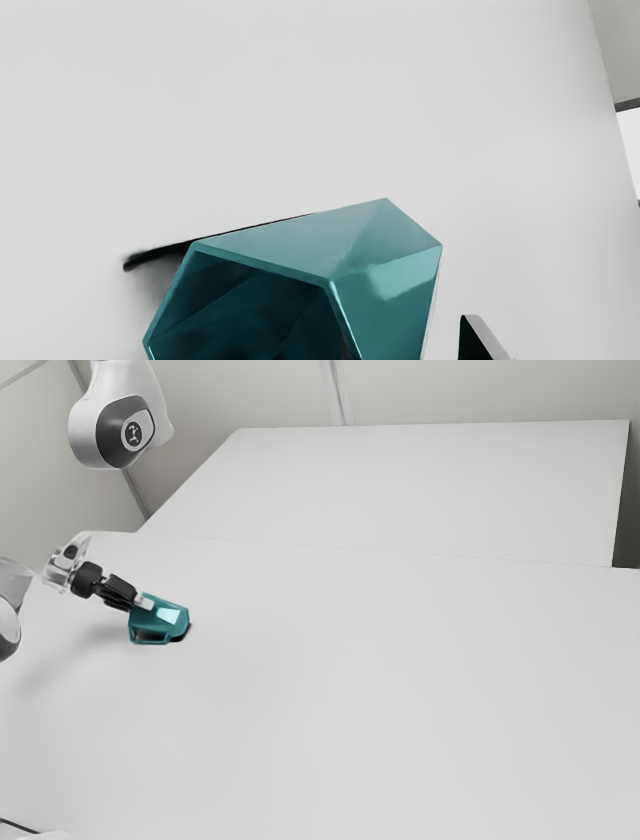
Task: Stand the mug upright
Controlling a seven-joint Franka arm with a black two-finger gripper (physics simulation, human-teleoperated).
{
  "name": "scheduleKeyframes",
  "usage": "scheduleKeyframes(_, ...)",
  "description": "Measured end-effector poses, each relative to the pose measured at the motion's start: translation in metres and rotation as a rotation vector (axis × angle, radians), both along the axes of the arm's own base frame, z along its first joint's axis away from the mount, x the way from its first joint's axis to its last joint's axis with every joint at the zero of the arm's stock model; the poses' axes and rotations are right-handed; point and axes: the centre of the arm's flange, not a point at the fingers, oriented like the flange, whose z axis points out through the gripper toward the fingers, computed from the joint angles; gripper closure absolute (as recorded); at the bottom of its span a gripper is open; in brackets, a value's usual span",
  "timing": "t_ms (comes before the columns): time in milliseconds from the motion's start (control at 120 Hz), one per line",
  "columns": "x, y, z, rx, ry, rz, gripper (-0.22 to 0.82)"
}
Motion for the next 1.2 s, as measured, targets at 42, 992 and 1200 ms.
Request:
scheduleKeyframes(42,0.001,-0.001,0.001,-0.007,-0.009,0.000,0.57)
scheduleKeyframes(992,0.039,-0.111,0.091,0.131,-0.076,-0.229,0.78)
scheduleKeyframes(1200,0.038,-0.191,0.092,0.288,0.001,-0.340,0.78)
